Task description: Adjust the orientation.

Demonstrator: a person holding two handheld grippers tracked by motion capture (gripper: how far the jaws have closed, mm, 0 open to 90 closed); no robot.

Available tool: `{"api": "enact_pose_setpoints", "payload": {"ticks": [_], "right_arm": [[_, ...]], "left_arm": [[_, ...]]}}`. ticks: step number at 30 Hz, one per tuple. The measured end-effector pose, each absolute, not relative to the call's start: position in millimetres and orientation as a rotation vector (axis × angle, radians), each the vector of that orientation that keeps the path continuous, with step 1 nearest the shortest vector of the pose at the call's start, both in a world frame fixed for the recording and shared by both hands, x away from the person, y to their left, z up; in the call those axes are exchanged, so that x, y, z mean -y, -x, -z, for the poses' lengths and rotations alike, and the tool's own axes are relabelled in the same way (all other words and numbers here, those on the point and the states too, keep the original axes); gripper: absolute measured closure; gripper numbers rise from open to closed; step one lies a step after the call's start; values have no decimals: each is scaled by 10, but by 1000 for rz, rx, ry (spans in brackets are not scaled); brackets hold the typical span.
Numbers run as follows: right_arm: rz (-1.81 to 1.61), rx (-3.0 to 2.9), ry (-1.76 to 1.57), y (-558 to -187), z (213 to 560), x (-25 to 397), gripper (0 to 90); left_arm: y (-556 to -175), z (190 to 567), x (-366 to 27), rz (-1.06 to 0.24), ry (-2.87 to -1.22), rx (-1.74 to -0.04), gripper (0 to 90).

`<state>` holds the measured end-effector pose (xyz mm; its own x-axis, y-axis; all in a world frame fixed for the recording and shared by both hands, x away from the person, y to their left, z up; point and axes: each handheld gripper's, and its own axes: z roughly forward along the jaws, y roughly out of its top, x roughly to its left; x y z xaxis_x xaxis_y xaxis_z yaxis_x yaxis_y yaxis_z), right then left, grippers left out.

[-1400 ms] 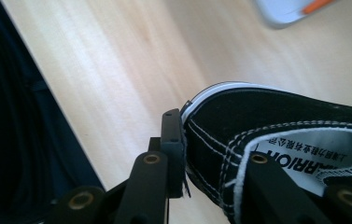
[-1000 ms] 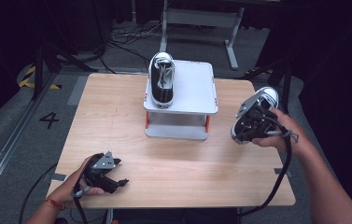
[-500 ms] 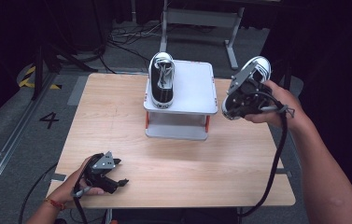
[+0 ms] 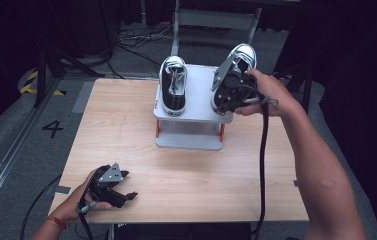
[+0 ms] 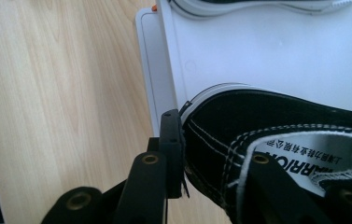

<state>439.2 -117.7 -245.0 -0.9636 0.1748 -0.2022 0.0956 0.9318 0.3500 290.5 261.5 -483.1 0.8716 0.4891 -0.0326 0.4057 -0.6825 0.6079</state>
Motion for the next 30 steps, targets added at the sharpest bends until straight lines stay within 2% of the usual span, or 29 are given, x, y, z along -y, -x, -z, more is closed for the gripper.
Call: {"api": "enact_pose_setpoints", "payload": {"ticks": [13, 20, 30], "right_arm": [[-417, -2974, 19, -4695, 2662, 825, 766], [-331, -2999, 25, -4777, 2810, 732, 738], [-299, -2992, 0, -4832, 2796, 726, 693]], "left_arm": [[-2885, 4830, -2628, -180, -2407, -651, 197], [-2886, 4830, -2630, -179, -2406, -648, 198], [-2887, 4828, -2632, -182, -2406, -644, 200]]}}
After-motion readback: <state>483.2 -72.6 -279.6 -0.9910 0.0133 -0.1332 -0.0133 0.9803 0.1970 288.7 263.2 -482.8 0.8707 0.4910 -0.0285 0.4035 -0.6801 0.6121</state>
